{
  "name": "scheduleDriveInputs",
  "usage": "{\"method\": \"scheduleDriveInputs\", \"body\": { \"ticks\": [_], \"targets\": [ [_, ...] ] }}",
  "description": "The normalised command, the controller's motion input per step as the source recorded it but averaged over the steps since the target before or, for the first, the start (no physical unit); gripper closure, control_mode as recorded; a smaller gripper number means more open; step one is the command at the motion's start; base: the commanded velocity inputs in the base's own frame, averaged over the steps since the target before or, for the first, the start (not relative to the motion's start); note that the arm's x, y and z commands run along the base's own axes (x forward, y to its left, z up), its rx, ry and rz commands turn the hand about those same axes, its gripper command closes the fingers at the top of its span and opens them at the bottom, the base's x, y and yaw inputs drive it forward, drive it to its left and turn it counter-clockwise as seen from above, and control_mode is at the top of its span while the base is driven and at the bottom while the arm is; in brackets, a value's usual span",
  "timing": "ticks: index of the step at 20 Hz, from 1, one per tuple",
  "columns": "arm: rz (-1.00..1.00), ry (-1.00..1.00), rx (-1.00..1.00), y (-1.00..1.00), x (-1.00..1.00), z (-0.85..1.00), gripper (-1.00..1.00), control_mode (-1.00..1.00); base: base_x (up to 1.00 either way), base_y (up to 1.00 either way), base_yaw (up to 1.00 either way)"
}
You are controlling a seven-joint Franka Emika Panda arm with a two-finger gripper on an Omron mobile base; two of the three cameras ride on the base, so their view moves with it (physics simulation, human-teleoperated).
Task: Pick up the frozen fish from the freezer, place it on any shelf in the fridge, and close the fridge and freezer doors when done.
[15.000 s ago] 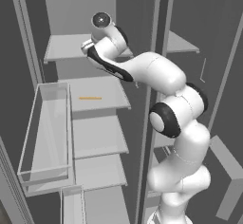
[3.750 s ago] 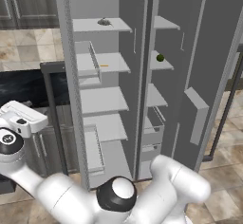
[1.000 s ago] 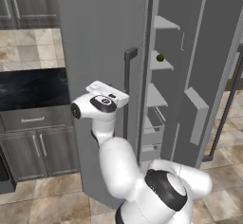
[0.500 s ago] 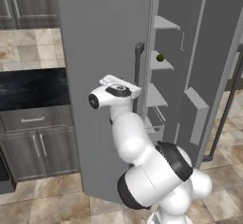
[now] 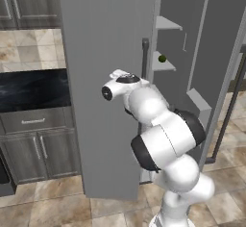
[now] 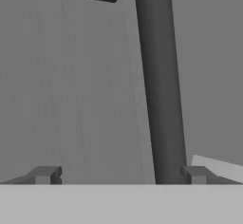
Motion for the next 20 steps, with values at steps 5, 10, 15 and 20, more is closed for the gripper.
{"method": "scheduleDriveInputs", "body": {
  "ticks": [5, 10, 15, 20],
  "targets": [
    [0.0, 0.0, 0.0, -0.35, 0.57, 0.04, -1.0, -1.0, 0.0, 0.0, 0.0],
    [0.0, 0.0, 0.0, -0.33, 0.54, 0.04, -1.0, -1.0, 0.0, 0.0, 0.0],
    [0.0, 0.0, 0.01, -0.31, 0.58, 0.01, -1.0, -1.0, 0.0, 0.0, 0.0],
    [0.0, 0.0, 0.01, -0.25, 0.51, 0.01, -1.0, -1.0, 0.0, 0.0, 0.0]
  ]
}}
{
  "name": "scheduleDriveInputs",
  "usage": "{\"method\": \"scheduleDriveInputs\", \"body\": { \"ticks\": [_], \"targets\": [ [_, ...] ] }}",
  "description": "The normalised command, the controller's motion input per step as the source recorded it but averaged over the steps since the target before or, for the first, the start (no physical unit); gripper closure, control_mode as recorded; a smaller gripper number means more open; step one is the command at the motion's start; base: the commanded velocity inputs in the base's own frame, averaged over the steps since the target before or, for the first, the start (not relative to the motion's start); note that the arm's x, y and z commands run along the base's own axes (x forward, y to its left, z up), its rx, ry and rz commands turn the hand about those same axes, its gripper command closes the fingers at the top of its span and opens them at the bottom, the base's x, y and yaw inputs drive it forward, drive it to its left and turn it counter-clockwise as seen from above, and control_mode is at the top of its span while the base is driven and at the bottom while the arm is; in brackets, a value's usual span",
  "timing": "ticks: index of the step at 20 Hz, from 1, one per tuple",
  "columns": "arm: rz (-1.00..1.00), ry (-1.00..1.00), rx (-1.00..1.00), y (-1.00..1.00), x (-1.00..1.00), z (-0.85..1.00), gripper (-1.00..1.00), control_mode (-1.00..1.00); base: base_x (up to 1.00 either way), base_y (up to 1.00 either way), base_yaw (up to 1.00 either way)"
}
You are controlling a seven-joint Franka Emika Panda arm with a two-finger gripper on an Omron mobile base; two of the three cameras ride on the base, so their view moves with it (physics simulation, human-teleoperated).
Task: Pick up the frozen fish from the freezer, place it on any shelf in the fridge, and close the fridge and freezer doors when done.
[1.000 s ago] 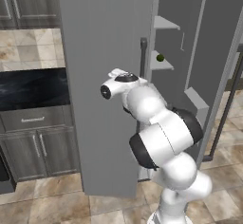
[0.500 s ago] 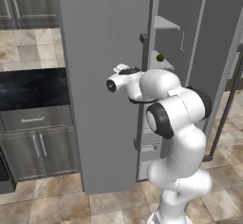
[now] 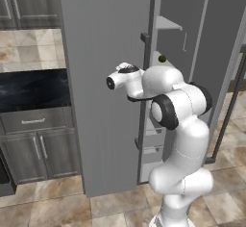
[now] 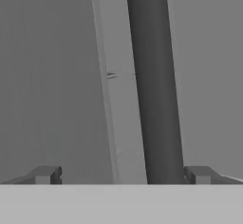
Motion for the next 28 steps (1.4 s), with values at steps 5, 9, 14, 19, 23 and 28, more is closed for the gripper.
{"method": "scheduleDriveInputs", "body": {
  "ticks": [5, 9, 14, 19, 23, 28],
  "targets": [
    [0.0, 0.0, 0.0, -0.19, 0.42, 0.0, -1.0, -1.0, 0.0, 0.0, 0.0],
    [0.0, 0.05, 0.0, -0.04, 0.17, 0.01, -1.0, -1.0, 0.0, 0.0, 0.0],
    [0.01, 0.03, 0.0, 0.0, -0.27, 0.24, -1.0, -1.0, 0.0, 0.0, 0.0],
    [0.01, -0.03, 0.0, 0.0, -0.41, 0.44, -1.0, -1.0, 0.0, 0.0, 0.0],
    [0.0, -0.01, 0.0, 0.0, -0.79, 0.36, -1.0, -1.0, 0.0, 0.0, 0.0],
    [0.01, 0.0, 0.0, 0.0, -1.0, 0.19, -1.0, -1.0, 0.0, 0.0, 0.0]
  ]
}}
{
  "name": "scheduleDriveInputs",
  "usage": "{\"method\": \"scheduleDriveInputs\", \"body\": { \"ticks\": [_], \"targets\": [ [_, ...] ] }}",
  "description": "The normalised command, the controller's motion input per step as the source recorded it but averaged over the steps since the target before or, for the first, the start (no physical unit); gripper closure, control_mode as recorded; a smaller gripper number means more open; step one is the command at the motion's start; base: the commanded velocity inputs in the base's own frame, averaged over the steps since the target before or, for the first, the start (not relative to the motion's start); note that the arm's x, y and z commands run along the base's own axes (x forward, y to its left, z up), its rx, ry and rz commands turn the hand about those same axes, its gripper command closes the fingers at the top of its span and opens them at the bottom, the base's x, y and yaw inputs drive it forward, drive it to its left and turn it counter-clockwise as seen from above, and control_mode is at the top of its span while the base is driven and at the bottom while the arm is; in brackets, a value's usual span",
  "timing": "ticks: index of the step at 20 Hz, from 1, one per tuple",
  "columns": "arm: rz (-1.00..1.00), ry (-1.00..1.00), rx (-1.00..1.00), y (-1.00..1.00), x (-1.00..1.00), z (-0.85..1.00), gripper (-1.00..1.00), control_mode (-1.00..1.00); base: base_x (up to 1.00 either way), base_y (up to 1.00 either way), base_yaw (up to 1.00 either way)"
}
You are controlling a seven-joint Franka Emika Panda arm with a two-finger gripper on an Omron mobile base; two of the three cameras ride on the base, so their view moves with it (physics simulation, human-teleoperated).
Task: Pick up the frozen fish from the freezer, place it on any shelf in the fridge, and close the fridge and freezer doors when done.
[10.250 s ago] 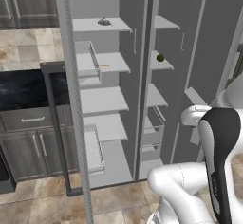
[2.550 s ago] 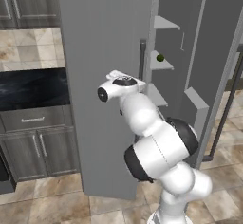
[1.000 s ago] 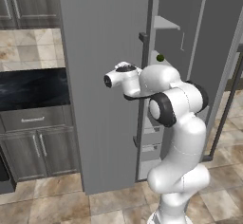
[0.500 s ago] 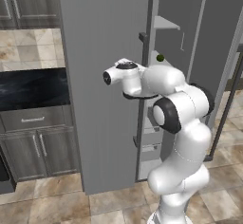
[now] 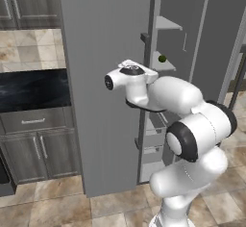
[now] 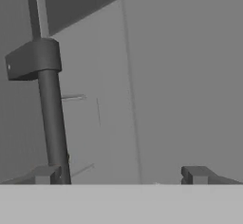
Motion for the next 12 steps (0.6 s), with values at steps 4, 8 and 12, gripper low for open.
{"method": "scheduleDriveInputs", "body": {
  "ticks": [4, 8, 12],
  "targets": [
    [0.04, 0.0, 0.02, 0.0, -1.0, 0.24, -1.0, -1.0, 0.0, 0.0, 0.0],
    [0.08, 0.0, 0.04, -0.08, -1.0, 0.38, -1.0, -1.0, 0.0, 0.0, 0.0],
    [0.17, 0.02, 0.04, -0.19, -1.0, 0.45, -1.0, -1.0, 0.0, 0.0, 0.0]
  ]
}}
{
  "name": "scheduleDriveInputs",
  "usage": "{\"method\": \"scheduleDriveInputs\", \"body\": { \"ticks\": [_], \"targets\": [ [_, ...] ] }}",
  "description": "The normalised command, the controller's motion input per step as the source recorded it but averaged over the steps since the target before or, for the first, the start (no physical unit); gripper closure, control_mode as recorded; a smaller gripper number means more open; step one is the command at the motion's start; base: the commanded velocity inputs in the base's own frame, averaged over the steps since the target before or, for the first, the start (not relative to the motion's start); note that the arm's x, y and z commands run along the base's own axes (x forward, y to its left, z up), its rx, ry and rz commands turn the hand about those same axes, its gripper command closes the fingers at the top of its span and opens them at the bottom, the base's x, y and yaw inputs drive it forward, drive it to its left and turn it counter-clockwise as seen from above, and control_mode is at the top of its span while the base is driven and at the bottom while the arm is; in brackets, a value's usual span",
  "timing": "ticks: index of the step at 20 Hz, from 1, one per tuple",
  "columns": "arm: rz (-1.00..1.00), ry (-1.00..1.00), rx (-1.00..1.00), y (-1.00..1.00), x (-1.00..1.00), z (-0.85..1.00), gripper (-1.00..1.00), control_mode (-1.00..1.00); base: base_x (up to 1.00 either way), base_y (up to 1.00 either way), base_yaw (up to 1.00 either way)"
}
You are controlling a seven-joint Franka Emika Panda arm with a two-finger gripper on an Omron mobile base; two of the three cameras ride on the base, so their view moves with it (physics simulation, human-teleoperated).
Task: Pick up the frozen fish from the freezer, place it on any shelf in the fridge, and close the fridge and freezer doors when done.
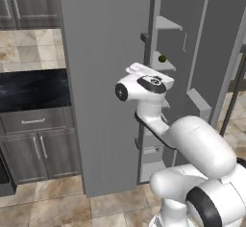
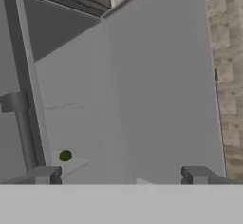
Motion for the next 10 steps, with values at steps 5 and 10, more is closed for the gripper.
{"method": "scheduleDriveInputs", "body": {
  "ticks": [5, 10],
  "targets": [
    [0.2, 0.01, 0.06, -0.28, -1.0, 0.39, -1.0, -1.0, 0.0, 0.0, 0.0],
    [0.24, 0.05, 0.07, -0.31, -1.0, 0.35, -1.0, -1.0, 0.0, 0.0, 0.0]
  ]
}}
